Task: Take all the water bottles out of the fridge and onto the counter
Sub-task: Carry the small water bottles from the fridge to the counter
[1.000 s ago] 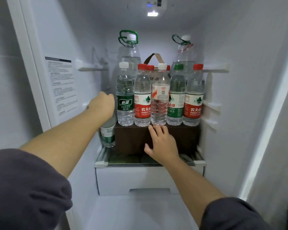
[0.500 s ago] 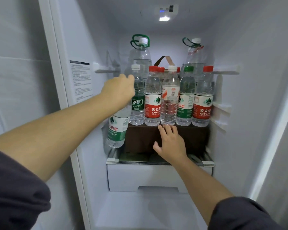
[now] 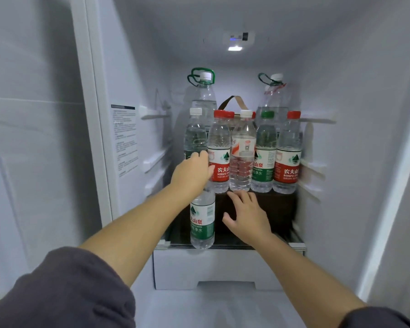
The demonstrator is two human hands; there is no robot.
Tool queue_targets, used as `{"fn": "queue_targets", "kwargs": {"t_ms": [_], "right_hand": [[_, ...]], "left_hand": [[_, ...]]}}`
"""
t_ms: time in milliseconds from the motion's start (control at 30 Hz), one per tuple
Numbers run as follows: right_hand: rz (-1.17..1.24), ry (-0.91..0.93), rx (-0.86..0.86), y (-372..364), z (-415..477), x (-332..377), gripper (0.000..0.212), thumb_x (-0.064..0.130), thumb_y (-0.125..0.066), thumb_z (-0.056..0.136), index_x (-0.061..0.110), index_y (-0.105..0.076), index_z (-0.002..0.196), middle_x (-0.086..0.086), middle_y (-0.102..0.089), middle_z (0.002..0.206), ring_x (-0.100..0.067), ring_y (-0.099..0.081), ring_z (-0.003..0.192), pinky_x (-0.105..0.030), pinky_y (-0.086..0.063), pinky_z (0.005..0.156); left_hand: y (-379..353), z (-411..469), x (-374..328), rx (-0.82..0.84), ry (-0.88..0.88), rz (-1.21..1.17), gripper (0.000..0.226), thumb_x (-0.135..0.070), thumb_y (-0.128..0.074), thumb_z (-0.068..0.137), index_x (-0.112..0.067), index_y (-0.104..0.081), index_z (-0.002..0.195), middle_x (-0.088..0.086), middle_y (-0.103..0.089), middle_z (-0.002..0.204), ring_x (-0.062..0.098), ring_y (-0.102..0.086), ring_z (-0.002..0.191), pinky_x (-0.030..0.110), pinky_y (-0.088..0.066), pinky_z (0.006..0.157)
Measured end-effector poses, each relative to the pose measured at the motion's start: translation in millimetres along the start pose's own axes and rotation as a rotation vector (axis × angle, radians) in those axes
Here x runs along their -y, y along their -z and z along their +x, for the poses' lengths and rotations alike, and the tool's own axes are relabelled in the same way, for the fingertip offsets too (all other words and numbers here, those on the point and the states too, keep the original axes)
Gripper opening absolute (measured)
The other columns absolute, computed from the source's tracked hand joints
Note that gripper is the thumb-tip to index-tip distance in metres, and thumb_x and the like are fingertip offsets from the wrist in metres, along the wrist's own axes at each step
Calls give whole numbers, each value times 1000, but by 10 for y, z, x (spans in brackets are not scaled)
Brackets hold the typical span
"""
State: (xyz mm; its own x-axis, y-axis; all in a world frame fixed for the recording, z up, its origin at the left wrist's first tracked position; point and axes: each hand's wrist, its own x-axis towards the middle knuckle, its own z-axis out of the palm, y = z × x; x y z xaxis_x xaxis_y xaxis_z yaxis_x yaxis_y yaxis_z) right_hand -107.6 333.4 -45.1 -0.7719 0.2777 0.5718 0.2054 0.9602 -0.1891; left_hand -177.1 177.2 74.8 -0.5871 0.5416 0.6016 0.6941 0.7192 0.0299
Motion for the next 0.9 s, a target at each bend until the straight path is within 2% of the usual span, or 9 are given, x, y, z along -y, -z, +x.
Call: {"fn": "queue_targets", "kwargs": {"t_ms": [133,200,267,367,433,567,700,800,900], "right_hand": [[114,-54,44,37,-34,55,64,49,-50,91,26,-35,149,7,-33,151,-13,-23,140,-34,-45,98],[272,-77,58,25,-123,117,66,45,-54,92,25,-33,151,7,-24,159,-11,-13,148,-37,-32,113],[439,-68,76,5,-233,215,69,41,-58,92,24,-30,152,9,-21,161,-8,-9,149,-35,-20,118],[655,-111,128,-9,-328,392,78,36,-65,89,22,-24,154,5,-28,159,-9,-23,146,-30,-25,116],[776,-180,192,1,-316,476,86,31,-70,86,19,-20,155,1,-31,158,-12,-29,144,-30,-29,114],[859,-271,252,-45,-278,597,93,28,-80,79,17,-23,152,-2,-43,147,-15,-44,132,-35,-44,107],[919,-337,172,-100,-149,755,80,19,-85,72,18,-38,137,5,-58,119,-13,-58,112,-27,-50,88],[869,-383,134,-117,-77,792,68,22,-85,69,20,-46,125,2,-63,114,-17,-62,108,-34,-53,89],[873,-434,71,-44,-121,645,60,23,-86,67,25,-50,115,5,-65,106,-16,-64,103,-34,-54,86]], "left_hand": [[-88,-74,10,-56,44,-128,33,-43,-42,101,-12,-44,111,9,-53,111,32,-58,88,35,-33,63],[-123,-141,43,-72,33,-206,31,-42,-41,100,-15,-43,115,7,-54,113,30,-60,87,36,-40,64],[-141,-212,98,-52,28,-327,34,-40,-38,99,-19,-40,125,4,-55,119,25,-60,87,38,-48,69],[-237,-373,249,-78,116,-305,36,-30,-35,95,-19,-42,128,5,-54,121,23,-55,91,37,-43,71],[-352,-516,357,0,216,-186,40,-23,-41,91,-14,-43,130,8,-48,131,27,-50,110,41,-46,80],[-653,-721,540,231,128,-61,85,-7,-58,82,-20,-15,153,-3,-10,162,24,-29,141,46,-42,103],[-815,-748,596,207,105,-111,96,-7,-64,79,-24,-7,155,-7,-6,163,21,-16,147,46,-36,110],[-857,-758,586,197,136,-159,95,-9,-64,79,-23,-8,154,-7,-7,162,21,-13,148,46,-32,113],[-887,-769,614,186,118,-157,96,-7,-62,79,-23,-5,155,-7,-5,163,22,-12,149,44,-31,114]]}}
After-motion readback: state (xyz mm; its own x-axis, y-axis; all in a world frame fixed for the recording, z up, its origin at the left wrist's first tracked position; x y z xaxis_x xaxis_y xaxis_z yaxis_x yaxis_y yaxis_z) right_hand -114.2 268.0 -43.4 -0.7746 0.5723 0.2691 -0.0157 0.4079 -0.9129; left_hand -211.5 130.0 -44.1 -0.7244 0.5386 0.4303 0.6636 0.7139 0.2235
